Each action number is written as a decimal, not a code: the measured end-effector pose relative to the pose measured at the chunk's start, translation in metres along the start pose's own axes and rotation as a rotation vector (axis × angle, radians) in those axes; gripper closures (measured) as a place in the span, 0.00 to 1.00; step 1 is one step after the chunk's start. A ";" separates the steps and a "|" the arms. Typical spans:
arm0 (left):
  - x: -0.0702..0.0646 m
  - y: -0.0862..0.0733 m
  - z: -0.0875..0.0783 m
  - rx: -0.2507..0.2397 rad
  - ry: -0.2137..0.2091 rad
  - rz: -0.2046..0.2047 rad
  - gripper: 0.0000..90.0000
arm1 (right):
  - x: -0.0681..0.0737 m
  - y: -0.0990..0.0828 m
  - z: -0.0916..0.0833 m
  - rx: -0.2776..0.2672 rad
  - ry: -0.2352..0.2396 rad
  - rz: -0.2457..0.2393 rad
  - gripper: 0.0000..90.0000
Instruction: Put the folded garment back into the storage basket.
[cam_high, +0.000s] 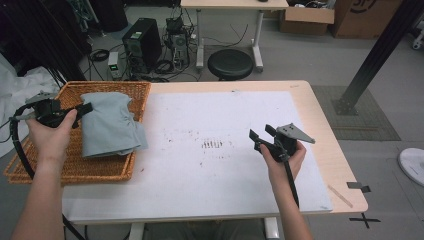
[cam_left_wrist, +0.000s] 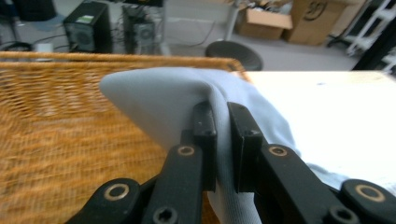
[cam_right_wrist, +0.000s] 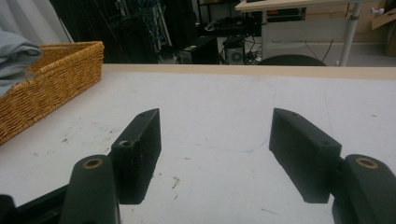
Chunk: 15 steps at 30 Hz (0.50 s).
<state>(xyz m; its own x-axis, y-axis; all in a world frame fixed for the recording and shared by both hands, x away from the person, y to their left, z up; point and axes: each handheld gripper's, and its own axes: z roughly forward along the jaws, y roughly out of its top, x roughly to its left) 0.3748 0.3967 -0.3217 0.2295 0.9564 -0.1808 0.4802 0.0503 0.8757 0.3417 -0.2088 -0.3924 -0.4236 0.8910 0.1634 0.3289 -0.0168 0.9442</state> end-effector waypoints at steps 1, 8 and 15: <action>0.004 -0.001 0.001 0.010 0.019 0.009 0.92 | 0.000 0.000 0.000 0.001 -0.003 0.001 0.39; 0.021 -0.018 0.012 0.082 0.092 0.011 0.86 | -0.002 0.000 -0.002 -0.002 -0.011 -0.005 0.39; 0.030 -0.030 0.007 0.077 0.263 -0.036 0.55 | 0.000 0.001 -0.002 -0.004 -0.008 -0.009 0.39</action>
<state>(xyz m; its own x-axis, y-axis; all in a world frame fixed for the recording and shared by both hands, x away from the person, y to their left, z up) 0.3728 0.4218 -0.3561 -0.0116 0.9967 -0.0800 0.5494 0.0732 0.8323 0.3407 -0.2100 -0.3913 -0.4195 0.8949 0.1520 0.3215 -0.0101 0.9469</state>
